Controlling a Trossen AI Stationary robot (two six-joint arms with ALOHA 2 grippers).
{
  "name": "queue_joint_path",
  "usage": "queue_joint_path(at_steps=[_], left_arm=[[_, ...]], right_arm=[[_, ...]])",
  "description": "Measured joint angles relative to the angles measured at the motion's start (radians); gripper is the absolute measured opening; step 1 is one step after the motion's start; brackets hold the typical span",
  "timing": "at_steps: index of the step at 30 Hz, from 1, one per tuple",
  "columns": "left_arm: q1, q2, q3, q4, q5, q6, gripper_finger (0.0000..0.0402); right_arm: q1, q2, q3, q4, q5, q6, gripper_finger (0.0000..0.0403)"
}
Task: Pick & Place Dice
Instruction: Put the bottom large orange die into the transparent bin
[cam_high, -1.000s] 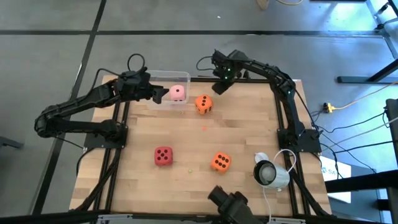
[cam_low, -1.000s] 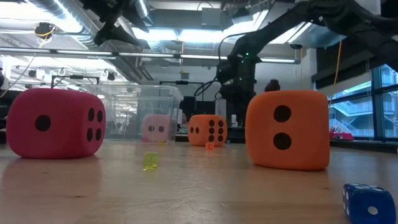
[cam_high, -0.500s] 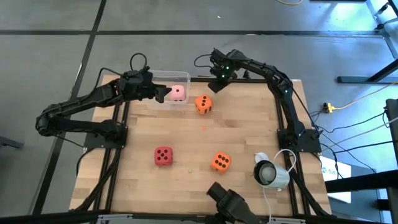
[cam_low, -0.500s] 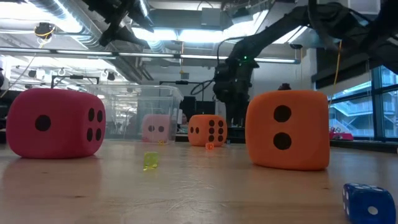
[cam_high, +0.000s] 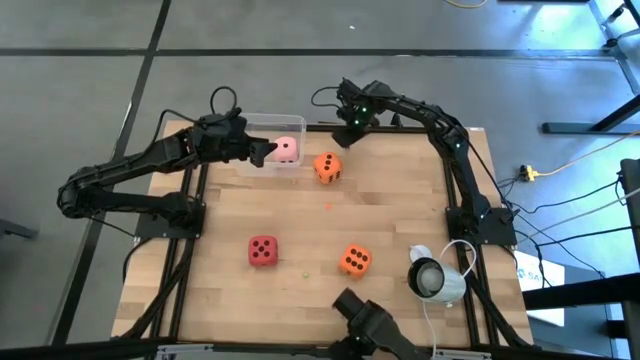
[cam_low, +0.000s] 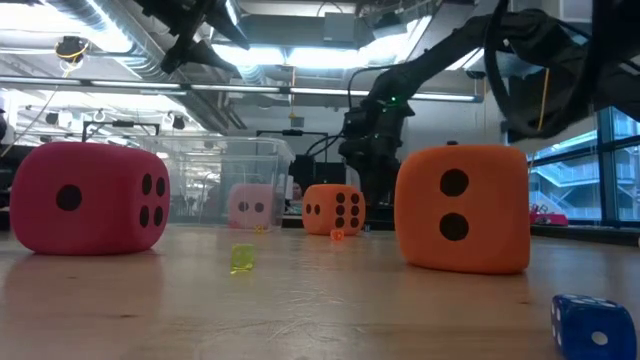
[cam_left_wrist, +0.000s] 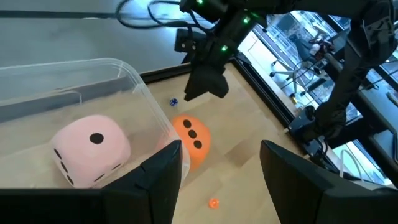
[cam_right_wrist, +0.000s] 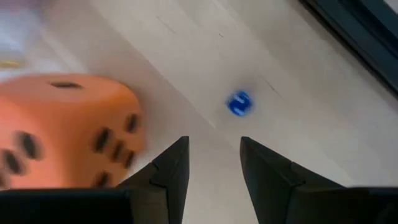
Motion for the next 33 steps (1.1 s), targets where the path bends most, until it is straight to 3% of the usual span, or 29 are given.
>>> queue_joint_path(at_steps=[2,16,25,33], left_arm=[[0.000,0.000,0.000,0.000,0.000,-0.003,0.0207],[-0.039,0.000,0.000,0.000,0.000,-0.014,0.0207],[-0.040,0.000,0.000,0.000,-0.006,-0.029,0.0207],[-0.059,0.000,0.000,0.003,0.000,-0.040,0.0207]], right_arm=[[-0.007,0.009,0.008,-0.011,-0.051,0.019,0.0143],[-0.032,0.164,0.270,-0.134,-0.130,0.140,0.0139],[-0.069,0.175,0.273,-0.156,-0.209,0.189,0.0111],[-0.086,0.175,0.273,-0.212,-0.196,0.172,0.0127]])
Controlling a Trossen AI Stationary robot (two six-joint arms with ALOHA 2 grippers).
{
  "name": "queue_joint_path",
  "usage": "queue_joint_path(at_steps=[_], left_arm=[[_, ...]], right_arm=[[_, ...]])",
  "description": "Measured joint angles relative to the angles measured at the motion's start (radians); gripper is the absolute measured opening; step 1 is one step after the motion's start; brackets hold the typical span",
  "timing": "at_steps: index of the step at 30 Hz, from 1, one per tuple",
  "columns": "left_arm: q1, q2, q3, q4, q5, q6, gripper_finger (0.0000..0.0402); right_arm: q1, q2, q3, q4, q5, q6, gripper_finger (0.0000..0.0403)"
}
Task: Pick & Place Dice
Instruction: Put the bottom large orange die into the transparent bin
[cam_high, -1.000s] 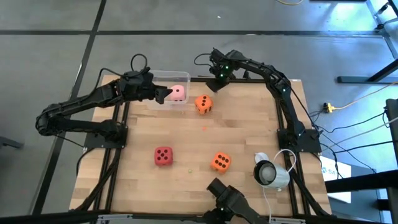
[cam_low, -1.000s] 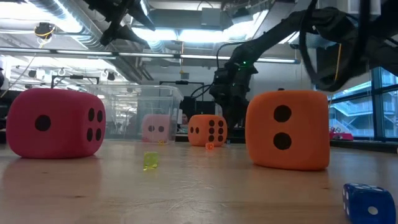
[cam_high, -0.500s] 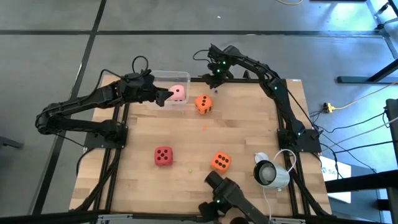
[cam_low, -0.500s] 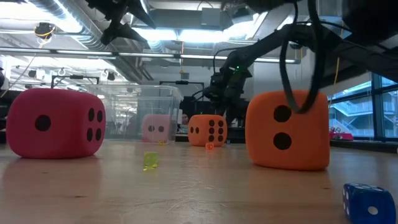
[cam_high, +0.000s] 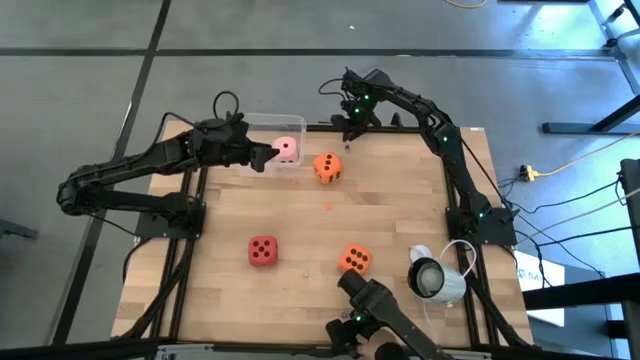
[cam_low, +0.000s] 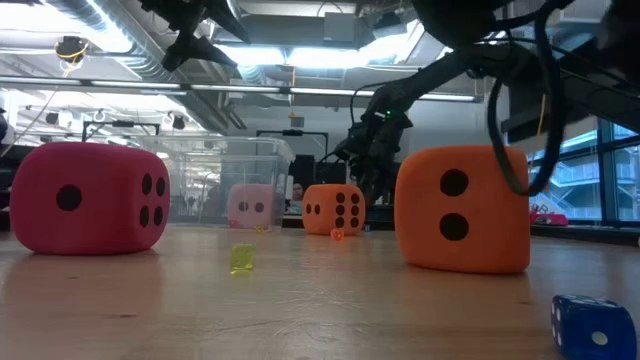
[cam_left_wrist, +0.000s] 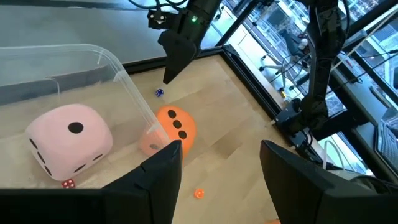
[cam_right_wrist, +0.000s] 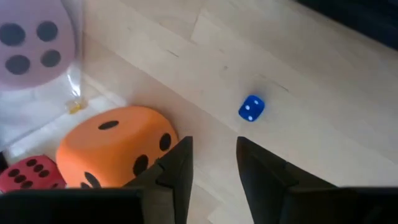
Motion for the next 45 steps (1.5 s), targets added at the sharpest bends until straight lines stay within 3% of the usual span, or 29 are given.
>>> queue_joint_path(at_steps=[7,15,22,34,39,45], left_arm=[[-0.002,0.000,0.000,0.000,-0.001,0.001,0.0207],[-0.002,0.000,0.000,0.000,0.000,0.001,0.0207],[-0.017,0.000,0.000,0.000,0.008,0.001,0.0207],[-0.027,0.000,0.000,-0.001,0.021,0.001,0.0207],[-0.028,-0.044,0.000,-0.002,0.047,0.047,0.0201],[-0.030,-0.154,0.000,-0.002,0.046,0.076,0.0178]], right_arm=[[0.003,0.000,-0.001,-0.074,0.079,-0.068,0.0156],[0.008,0.000,-0.001,-0.053,0.082,0.017,0.0173],[0.011,0.015,-0.003,-0.050,0.020,0.068,0.0169],[0.047,0.000,-0.002,-0.068,-0.004,-0.040,0.0134],[0.095,-0.098,-0.002,-0.084,0.082,-0.166,0.0112],[0.166,-0.362,-0.002,0.003,0.132,-0.179,0.0091]])
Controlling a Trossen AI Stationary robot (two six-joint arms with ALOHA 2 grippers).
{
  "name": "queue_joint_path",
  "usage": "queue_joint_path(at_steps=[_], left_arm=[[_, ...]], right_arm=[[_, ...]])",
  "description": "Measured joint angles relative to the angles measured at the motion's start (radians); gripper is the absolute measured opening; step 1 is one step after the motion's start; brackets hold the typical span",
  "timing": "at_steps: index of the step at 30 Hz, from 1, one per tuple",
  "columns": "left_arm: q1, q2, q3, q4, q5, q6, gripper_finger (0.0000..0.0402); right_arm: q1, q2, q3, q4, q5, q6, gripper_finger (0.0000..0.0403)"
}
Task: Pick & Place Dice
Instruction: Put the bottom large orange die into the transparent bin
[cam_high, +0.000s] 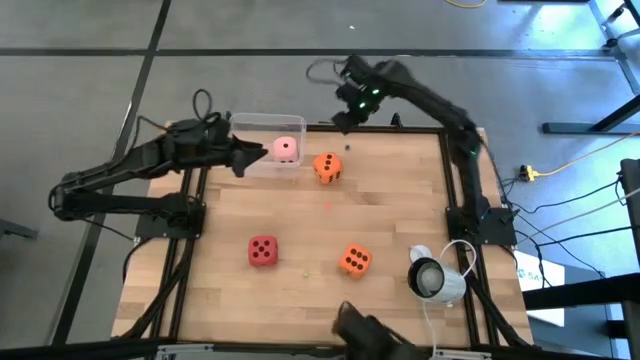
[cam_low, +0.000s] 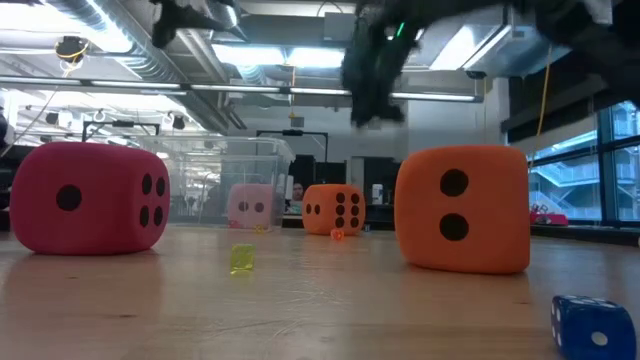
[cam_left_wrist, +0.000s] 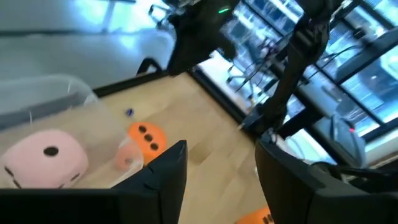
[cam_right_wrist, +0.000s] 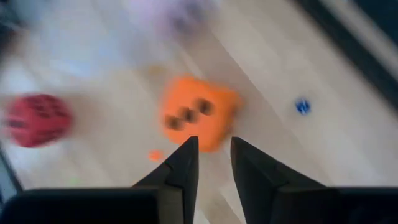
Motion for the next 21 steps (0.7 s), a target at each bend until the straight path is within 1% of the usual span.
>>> queue_joint_path(at_steps=[3,7,10,13,16,18,21], left_arm=[[-0.017,-0.037,0.000,-0.001,-0.001,0.025,0.0170],[-0.058,-0.065,-0.017,-0.007,-0.030,0.050,0.0168],[-0.087,-0.077,-0.044,-0.012,-0.043,0.052,0.0168],[-0.112,-0.084,-0.061,-0.025,-0.055,0.061,0.0168],[-0.137,-0.084,-0.062,-0.035,-0.051,0.076,0.0168],[-0.154,-0.072,-0.062,-0.031,-0.011,0.104,0.0168],[-0.186,-0.039,-0.062,-0.029,0.046,0.147,0.0168]], right_arm=[[0.034,-0.153,0.001,0.032,0.031,0.027,0.0088],[0.095,-0.330,0.002,0.042,0.154,0.078,0.0087],[0.144,-0.445,-0.036,0.045,0.225,0.119,0.0087],[0.197,-0.565,-0.145,0.047,0.318,0.175,0.0087],[0.247,-0.685,-0.307,0.047,0.384,0.253,0.0087],[0.283,-0.761,-0.428,0.069,0.396,0.309,0.0087],[0.382,-0.856,-0.599,0.134,0.422,0.406,0.0087]])
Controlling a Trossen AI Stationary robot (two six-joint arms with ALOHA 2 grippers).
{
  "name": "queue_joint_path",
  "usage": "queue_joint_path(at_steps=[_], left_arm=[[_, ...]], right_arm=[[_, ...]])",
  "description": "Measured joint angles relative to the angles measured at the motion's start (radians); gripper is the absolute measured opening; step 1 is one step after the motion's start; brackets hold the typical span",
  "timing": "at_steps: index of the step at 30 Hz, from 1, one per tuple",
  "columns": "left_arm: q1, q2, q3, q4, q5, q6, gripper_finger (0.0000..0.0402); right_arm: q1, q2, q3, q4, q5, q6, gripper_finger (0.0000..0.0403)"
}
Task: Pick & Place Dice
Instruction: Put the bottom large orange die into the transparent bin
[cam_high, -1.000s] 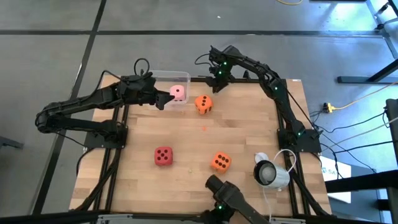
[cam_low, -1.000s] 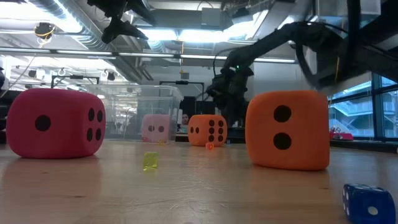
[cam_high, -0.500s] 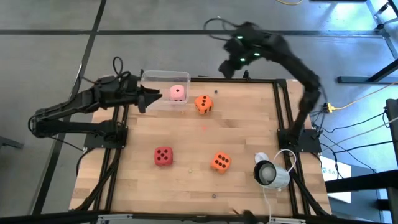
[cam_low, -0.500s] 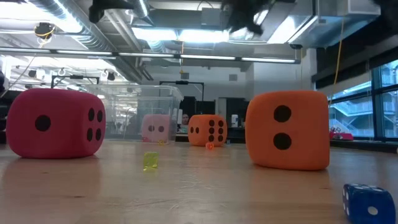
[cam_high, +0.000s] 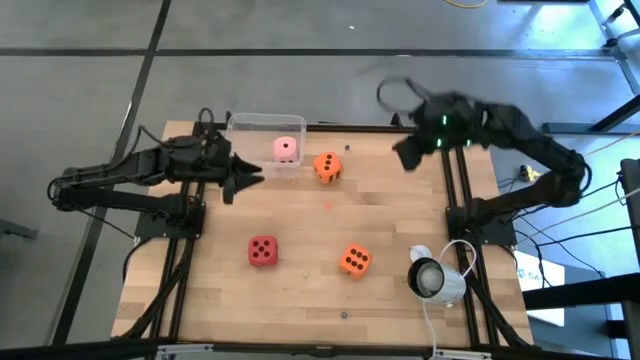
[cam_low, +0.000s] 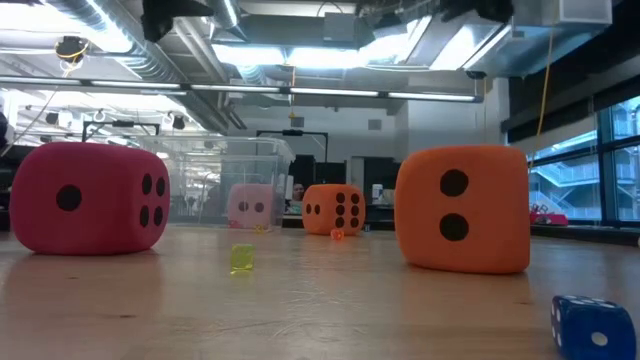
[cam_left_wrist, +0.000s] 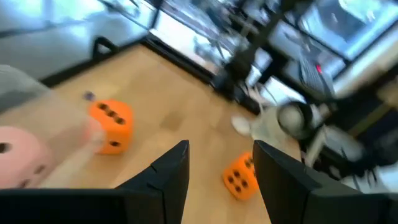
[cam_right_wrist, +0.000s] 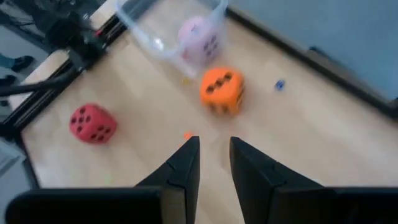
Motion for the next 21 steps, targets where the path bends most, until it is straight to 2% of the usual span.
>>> queue_joint_path(at_steps=[4,8,12,16,21], left_arm=[[-0.043,0.059,0.000,0.002,0.039,0.049,0.0168],[-0.076,0.115,0.020,-0.006,0.056,0.095,0.0168],[-0.121,0.192,0.096,-0.044,0.064,0.184,0.0168],[-0.170,0.252,0.192,-0.134,0.012,0.245,0.0168],[-0.211,0.286,0.243,-0.260,-0.014,0.260,0.0168]], right_arm=[[0.122,-0.073,-0.164,0.037,0.085,0.103,0.0093],[0.215,-0.082,-0.236,0.038,0.107,0.148,0.0114],[0.307,-0.056,-0.251,0.043,0.126,0.158,0.0137],[0.387,-0.010,-0.251,0.045,0.192,0.149,0.0153],[0.480,0.073,-0.251,0.080,0.187,0.015,0.0174]])
